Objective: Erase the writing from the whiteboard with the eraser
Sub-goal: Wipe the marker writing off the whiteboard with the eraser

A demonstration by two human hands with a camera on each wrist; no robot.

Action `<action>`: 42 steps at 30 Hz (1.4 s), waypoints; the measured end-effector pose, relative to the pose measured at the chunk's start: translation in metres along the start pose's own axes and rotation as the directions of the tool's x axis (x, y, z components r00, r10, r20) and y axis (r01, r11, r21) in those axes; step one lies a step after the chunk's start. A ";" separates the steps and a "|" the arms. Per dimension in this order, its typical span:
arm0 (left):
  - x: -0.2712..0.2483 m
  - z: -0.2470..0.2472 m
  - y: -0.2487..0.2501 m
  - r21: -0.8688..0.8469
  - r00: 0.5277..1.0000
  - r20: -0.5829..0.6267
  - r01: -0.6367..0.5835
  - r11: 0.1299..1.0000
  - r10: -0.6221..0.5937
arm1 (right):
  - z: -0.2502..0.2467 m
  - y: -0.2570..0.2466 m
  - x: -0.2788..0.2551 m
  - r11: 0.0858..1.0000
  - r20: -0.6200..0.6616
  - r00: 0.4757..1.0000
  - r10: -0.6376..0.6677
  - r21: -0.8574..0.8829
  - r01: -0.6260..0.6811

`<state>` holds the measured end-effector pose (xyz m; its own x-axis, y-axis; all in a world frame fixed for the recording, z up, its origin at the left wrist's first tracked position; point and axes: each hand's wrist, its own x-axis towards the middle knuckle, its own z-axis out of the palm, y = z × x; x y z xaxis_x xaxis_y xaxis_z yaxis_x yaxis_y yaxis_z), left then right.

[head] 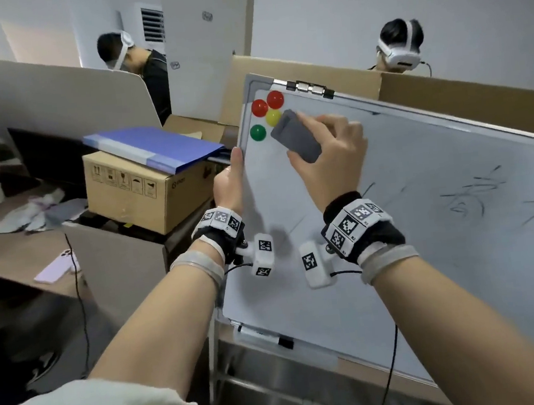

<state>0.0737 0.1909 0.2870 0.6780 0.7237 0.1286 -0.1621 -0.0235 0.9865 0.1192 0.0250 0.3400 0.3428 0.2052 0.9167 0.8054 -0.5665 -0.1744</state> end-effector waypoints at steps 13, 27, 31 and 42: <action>0.011 0.003 -0.008 0.130 0.994 0.032 -0.104 0.986 0.101 | 0.019 0.004 -0.029 0.998 0.066 0.996 -0.064 0.003 0.064; 0.013 0.007 -0.012 0.142 0.994 -0.024 -0.100 0.985 0.105 | 0.003 0.012 -0.037 0.985 0.047 0.993 0.107 0.129 -0.112; 0.009 0.013 -0.014 0.139 0.989 -0.078 -0.115 0.984 0.127 | -0.022 0.036 -0.002 0.976 -0.201 0.960 0.196 0.130 -0.172; 0.011 0.016 -0.016 0.167 0.986 -0.072 -0.134 0.977 0.147 | -0.025 0.039 -0.011 0.959 -0.213 0.939 0.270 0.143 -0.244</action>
<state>0.0950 0.1884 0.2742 0.5934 0.7600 0.2651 -0.1293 -0.2351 0.9633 0.1348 -0.0189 0.3322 0.4366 -0.1305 0.8901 0.7579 -0.4797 -0.4421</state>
